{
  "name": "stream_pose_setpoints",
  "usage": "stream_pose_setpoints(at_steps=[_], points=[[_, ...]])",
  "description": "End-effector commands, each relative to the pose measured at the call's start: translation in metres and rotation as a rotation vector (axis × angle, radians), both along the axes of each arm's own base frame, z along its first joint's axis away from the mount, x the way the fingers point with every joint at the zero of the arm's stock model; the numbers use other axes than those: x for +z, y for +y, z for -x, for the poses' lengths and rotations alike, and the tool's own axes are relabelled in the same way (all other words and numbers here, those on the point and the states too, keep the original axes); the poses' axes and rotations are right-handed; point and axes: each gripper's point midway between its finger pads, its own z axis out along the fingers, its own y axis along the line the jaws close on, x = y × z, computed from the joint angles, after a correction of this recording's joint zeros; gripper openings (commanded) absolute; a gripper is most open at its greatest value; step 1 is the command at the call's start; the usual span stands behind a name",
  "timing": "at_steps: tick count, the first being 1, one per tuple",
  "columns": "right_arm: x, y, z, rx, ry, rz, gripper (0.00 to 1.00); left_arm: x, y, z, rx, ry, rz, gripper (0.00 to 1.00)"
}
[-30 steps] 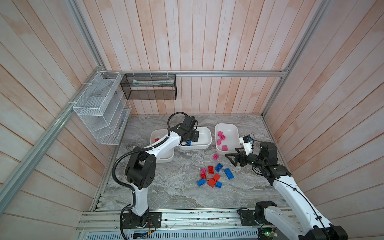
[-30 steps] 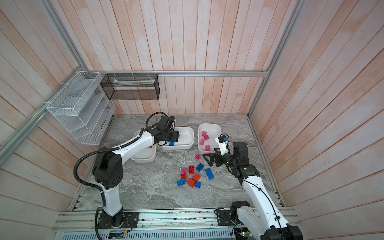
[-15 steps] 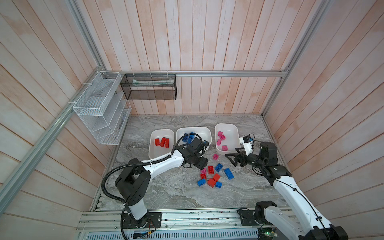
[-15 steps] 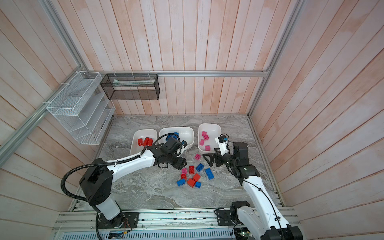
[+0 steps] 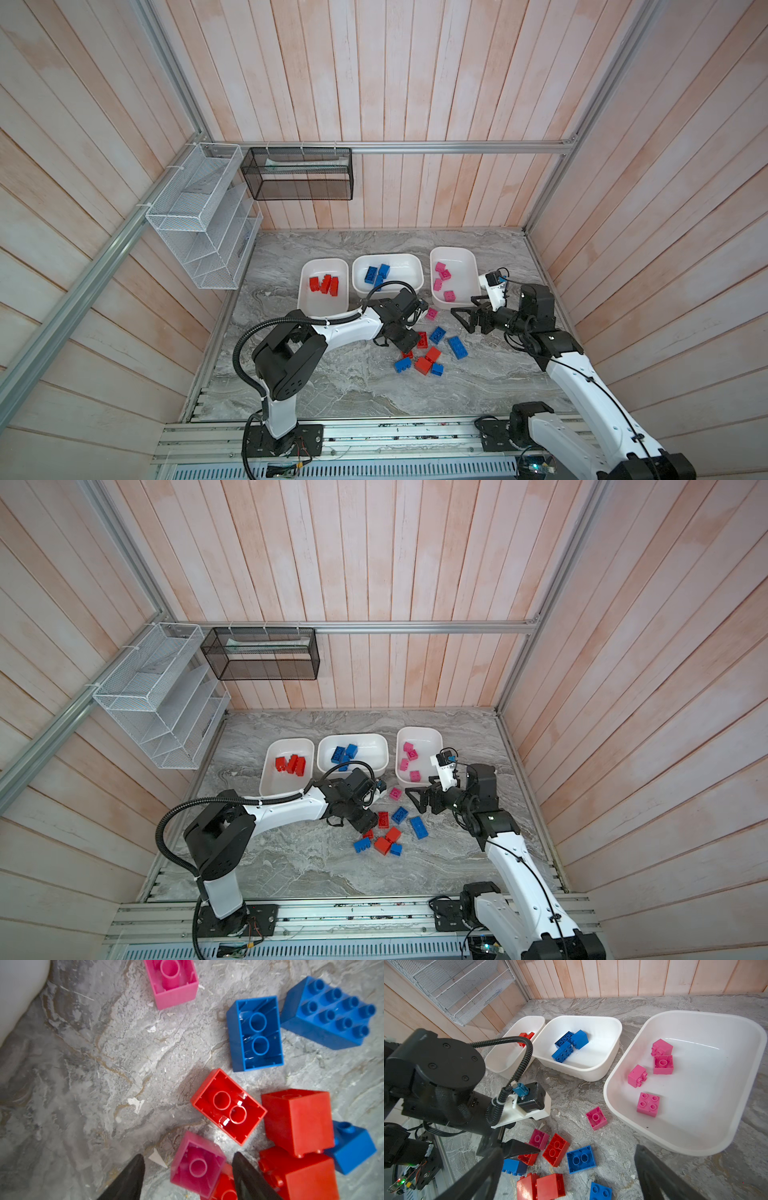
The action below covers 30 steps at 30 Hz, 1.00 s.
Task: Sort the legos into containers by color
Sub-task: 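Lower the left gripper onto a pink 2x2 brick and grasp it, then carry the pink brick into the bin nearest the right arm, release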
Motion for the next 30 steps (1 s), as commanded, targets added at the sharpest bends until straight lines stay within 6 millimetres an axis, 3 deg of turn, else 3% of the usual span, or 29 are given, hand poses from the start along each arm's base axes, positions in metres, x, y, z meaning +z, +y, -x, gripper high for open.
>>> stream_pose_setpoints(at_steps=[1,11,21,24,30], points=[[0.003,-0.001,-0.001,0.004,-0.01,0.007,0.98,-0.006,-0.005,-0.005,-0.029,-0.031,-0.02,0.69],[0.003,0.0,-0.002,0.009,-0.009,0.008,0.98,-0.01,0.003,-0.021,0.01,-0.091,-0.08,0.6],[0.004,0.001,-0.001,0.015,-0.003,0.007,0.98,-0.019,0.006,-0.02,0.033,-0.035,-0.079,0.44],[0.005,0.001,-0.002,0.015,-0.006,0.008,0.98,-0.01,0.011,-0.024,0.058,-0.044,-0.075,0.33],[0.005,0.001,-0.003,0.013,-0.005,0.005,0.98,0.033,0.013,-0.033,0.088,-0.09,-0.013,0.3]])
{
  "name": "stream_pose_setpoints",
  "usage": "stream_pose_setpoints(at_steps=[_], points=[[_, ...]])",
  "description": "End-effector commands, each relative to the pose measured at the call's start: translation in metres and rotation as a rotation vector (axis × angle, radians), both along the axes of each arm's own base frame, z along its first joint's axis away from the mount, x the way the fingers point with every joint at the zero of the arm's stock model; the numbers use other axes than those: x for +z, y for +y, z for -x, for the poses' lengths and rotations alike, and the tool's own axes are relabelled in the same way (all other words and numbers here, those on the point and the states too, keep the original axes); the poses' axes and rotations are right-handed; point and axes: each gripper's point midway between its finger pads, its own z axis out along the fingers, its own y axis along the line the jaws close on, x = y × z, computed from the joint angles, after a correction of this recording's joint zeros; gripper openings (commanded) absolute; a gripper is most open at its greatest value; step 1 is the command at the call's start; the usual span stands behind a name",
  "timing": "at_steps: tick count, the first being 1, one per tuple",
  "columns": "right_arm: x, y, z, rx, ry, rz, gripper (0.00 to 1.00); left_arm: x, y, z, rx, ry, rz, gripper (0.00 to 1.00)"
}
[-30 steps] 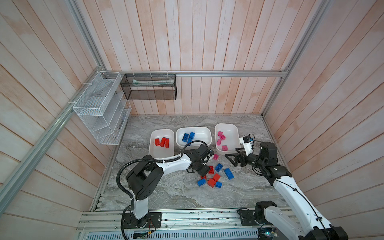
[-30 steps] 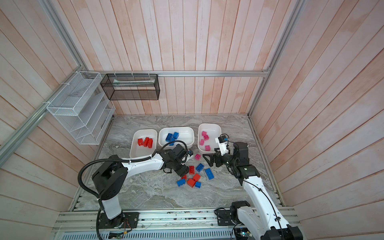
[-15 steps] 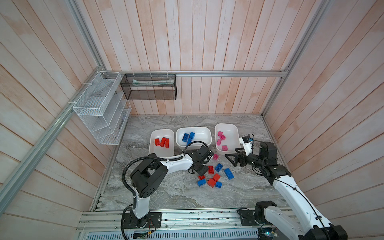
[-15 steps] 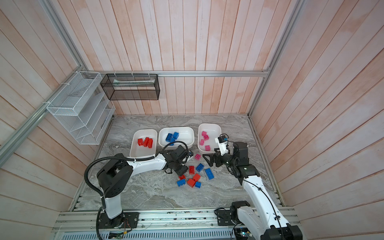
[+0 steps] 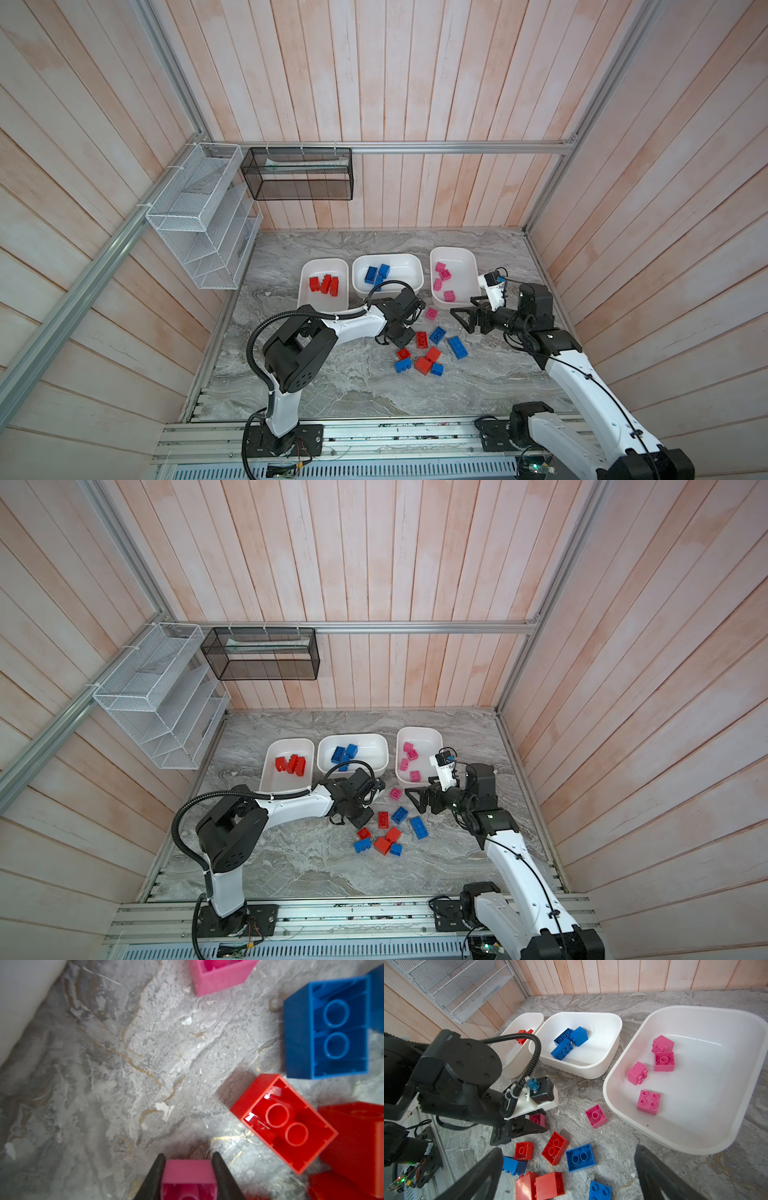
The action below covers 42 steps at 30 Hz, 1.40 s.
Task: Sort the legos into containers by color
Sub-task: 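Carry the pink brick into the bin nearest the right arm, release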
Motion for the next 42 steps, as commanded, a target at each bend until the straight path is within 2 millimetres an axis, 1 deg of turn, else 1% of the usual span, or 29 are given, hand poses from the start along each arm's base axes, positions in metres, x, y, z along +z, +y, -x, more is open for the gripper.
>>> stream_pose_setpoints(at_steps=[1,5,7,9,12,16,19,23,27,29,32,34,35,37,39,41,42], points=[[0.009,0.001,-0.001,0.01,-0.019,-0.002,0.98,0.049,-0.002,-0.014,0.031,-0.067,0.07,0.3],[0.01,0.001,-0.002,0.007,-0.021,-0.007,0.98,0.08,0.002,-0.028,0.065,-0.073,0.157,0.31],[0.012,-0.001,-0.004,-0.004,-0.027,-0.002,0.98,0.096,-0.003,-0.037,0.063,-0.093,0.201,0.31],[0.014,-0.003,-0.007,-0.018,-0.036,0.005,0.98,0.108,-0.014,-0.046,0.053,-0.111,0.242,0.31],[0.015,-0.007,-0.01,-0.047,-0.042,0.02,0.98,0.121,-0.037,-0.064,0.036,-0.129,0.295,0.31],[0.015,-0.016,-0.013,-0.1,-0.049,0.045,0.98,0.127,-0.071,-0.093,0.039,-0.142,0.354,0.31],[0.017,-0.024,-0.016,-0.134,-0.057,0.055,0.98,0.136,-0.095,-0.114,0.046,-0.161,0.426,0.31],[0.017,-0.032,-0.017,-0.165,-0.056,0.061,0.98,0.135,-0.125,-0.135,0.054,-0.175,0.498,0.31],[0.015,-0.036,-0.016,-0.175,-0.052,0.075,0.98,0.121,-0.148,-0.15,0.05,-0.174,0.536,0.31],[0.015,-0.036,-0.015,-0.175,-0.051,0.078,0.98,0.111,-0.157,-0.155,0.052,-0.166,0.542,0.31],[0.015,-0.036,-0.014,-0.173,-0.05,0.081,0.98,0.093,-0.163,-0.161,0.055,-0.146,0.529,0.32],[0.015,-0.036,-0.013,-0.169,-0.049,0.083,0.98,0.088,-0.166,-0.16,0.043,-0.131,0.532,0.33],[0.016,-0.035,-0.013,-0.165,-0.05,0.082,0.98,0.089,-0.168,-0.159,0.035,-0.13,0.542,0.35],[0.015,-0.035,-0.012,-0.157,-0.049,0.081,0.98,0.092,-0.17,-0.157,0.02,-0.123,0.558,0.42],[0.017,-0.032,-0.011,-0.145,-0.053,0.074,0.98,0.101,-0.17,-0.154,0.008,-0.128,0.569,0.57],[0.019,-0.031,-0.011,-0.136,-0.056,0.069,0.98,0.113,-0.167,-0.153,0.003,-0.143,0.573,0.64],[0.02,-0.03,-0.011,-0.132,-0.059,0.068,0.98,0.12,-0.164,-0.151,0.002,-0.148,0.575,0.66]])
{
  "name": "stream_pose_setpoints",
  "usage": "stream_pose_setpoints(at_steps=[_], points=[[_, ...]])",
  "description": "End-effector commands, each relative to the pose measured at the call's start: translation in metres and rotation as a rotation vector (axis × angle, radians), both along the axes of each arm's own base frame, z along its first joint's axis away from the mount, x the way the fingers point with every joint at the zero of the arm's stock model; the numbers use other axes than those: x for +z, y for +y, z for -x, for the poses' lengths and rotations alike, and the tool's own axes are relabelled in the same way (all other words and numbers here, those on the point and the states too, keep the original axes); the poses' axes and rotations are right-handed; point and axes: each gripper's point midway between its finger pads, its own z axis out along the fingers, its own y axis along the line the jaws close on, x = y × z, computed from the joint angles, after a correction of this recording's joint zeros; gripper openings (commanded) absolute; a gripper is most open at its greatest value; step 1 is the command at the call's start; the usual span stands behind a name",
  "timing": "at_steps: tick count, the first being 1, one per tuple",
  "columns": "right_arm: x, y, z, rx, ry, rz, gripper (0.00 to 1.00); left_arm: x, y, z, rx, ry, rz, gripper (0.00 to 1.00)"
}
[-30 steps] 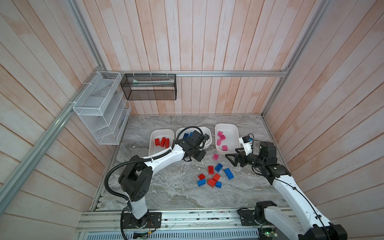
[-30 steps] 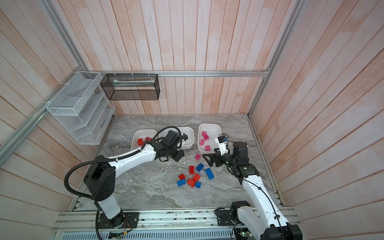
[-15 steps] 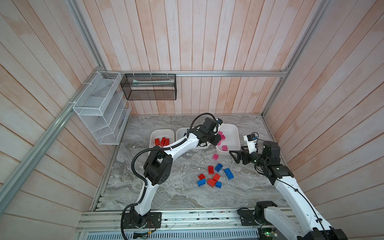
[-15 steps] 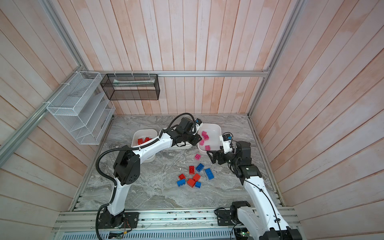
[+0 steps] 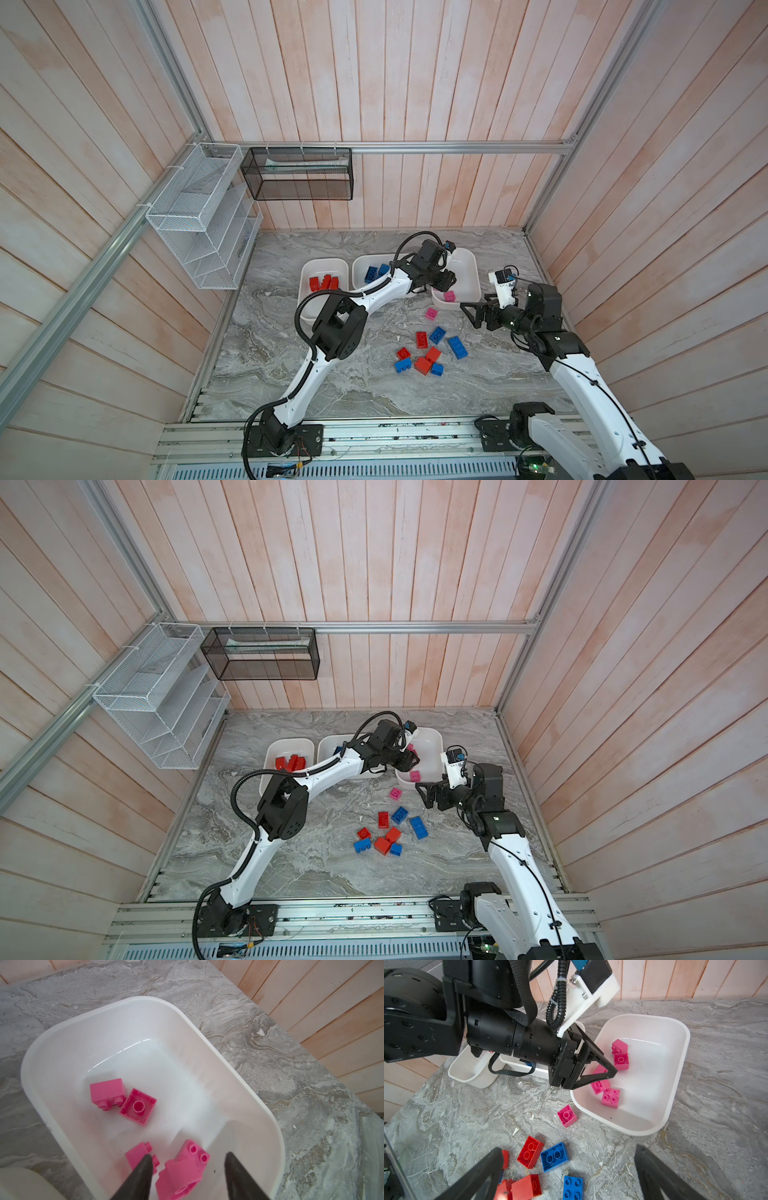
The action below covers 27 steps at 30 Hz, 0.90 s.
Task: Sort the legos into containers by color
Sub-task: 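Carry the pink brick into the bin nearest the right arm, release, then return the left gripper to the pile and grasp a red 2x2 brick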
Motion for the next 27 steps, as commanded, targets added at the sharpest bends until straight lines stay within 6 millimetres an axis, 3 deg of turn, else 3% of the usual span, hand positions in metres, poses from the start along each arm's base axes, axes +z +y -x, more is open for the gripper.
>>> stream_pose_setpoints(at_steps=[1,5,13,19,21,27], points=[[0.017,0.003,0.002,0.028,-0.033,-0.007,0.98,0.048,0.001,0.006,-0.025,-0.053,0.059,0.68],[0.02,0.011,0.005,0.07,-0.039,-0.04,0.98,0.083,0.023,0.02,-0.028,-0.091,0.051,0.73],[0.02,0.031,0.015,0.165,-0.043,-0.048,0.98,0.103,0.107,0.073,-0.026,-0.067,-0.004,0.83],[0.017,0.045,0.017,0.206,-0.024,-0.042,0.98,0.099,0.164,0.105,-0.014,0.028,0.038,0.89],[0.016,0.048,0.016,0.215,-0.019,-0.041,0.98,0.092,0.175,0.113,0.002,0.049,0.006,0.97],[0.012,0.052,0.018,0.226,-0.006,-0.027,0.98,0.062,0.195,0.149,0.042,0.152,-0.054,0.97]])
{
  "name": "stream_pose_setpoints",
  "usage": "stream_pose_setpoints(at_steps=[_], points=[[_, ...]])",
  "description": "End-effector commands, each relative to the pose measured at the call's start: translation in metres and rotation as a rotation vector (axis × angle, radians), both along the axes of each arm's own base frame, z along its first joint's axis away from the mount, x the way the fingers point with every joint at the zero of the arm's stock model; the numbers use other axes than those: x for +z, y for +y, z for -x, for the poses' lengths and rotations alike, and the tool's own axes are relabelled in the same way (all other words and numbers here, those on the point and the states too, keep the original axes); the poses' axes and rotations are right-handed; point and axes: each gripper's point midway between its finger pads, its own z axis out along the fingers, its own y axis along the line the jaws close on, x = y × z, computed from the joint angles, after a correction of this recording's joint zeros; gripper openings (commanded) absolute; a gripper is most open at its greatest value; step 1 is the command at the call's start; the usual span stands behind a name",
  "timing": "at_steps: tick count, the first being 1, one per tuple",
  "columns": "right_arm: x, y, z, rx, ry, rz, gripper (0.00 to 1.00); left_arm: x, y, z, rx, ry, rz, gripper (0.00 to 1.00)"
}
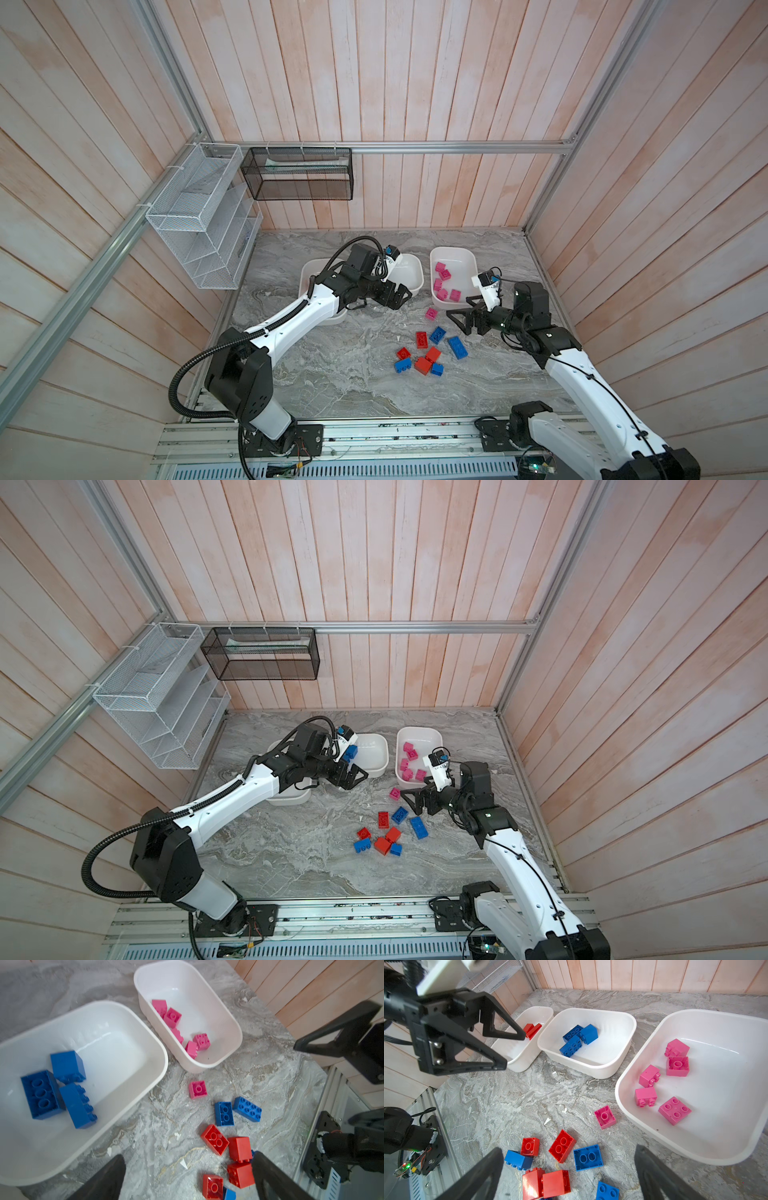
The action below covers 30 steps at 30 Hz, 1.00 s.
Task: Sort the legos into containers by color
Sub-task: 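Return the left gripper to the pile and grasp a red 2x2 brick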
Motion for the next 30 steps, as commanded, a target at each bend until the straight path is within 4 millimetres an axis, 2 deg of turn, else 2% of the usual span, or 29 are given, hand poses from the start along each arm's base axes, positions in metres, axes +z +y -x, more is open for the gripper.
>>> stream_pose_setpoints(at_steps=[1,9,17,22,28,30], points=[[0.01,0.003,-0.002,0.011,-0.032,0.014,0.98,-0.009,0.009,0.029,0.015,0.041,-0.027,0.97],[0.007,0.006,-0.001,0.022,-0.026,0.014,0.98,-0.067,0.016,0.053,0.084,0.085,-0.152,0.9],[0.005,0.004,0.001,0.017,-0.024,0.022,0.98,-0.117,0.005,0.078,-0.033,0.136,-0.25,0.79],[0.004,0.004,0.002,0.016,-0.021,0.024,0.98,-0.133,-0.005,0.093,-0.102,0.157,-0.295,0.77],[0.004,0.004,0.002,0.014,-0.02,0.027,0.98,-0.134,-0.011,0.102,-0.146,0.167,-0.284,0.77],[0.004,0.004,0.002,0.013,-0.02,0.026,0.98,-0.141,-0.009,0.102,-0.141,0.17,-0.307,0.76]])
